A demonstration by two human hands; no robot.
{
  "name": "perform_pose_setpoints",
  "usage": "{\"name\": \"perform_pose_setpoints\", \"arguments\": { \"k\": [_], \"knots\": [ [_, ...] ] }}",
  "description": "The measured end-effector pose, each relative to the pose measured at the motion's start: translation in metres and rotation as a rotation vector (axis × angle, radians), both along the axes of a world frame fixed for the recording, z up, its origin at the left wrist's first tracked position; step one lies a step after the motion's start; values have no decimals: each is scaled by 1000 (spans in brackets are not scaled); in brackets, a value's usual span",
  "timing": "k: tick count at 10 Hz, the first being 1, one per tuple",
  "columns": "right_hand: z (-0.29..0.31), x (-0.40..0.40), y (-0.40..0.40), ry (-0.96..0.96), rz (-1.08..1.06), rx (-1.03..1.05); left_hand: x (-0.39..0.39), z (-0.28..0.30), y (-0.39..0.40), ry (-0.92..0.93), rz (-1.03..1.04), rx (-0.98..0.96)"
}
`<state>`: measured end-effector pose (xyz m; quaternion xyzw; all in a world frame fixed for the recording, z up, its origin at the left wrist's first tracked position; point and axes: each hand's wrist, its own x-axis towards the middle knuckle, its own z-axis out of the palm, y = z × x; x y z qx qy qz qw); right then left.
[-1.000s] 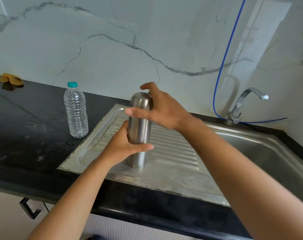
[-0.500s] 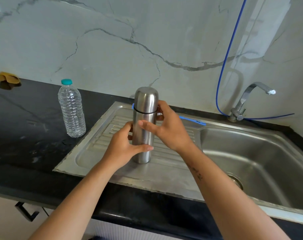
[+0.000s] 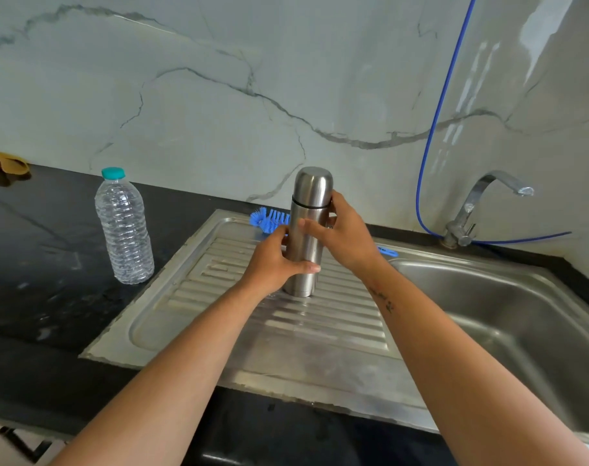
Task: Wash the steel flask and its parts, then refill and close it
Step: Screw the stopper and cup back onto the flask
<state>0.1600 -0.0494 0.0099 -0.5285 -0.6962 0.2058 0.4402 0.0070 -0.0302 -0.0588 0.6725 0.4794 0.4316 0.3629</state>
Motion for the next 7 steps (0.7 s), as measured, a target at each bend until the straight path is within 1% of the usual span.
{"name": "perform_pose_setpoints", "arguments": {
  "k": [2,3,4,5,6,7],
  "knots": [
    [-7,-1,-2,-4,-22,-61,1,0,-1,19,-21,-38],
    [-4,-3,-4,-35,-20,-75,0,1,-1,31,-23,-44],
    [-4,-3,-5,-21,-20,-97,0,1,-2,30,-27,-50],
    [-6,-3,-9,-5,-5,-119,-2,3,0,74,-68,-68],
    [3,6,-8,-13,37,-171,-16,14,17,283,-180,-110],
    [4,25,-3,-38,49,-199,-33,20,36,417,-236,-83]
  ]
}}
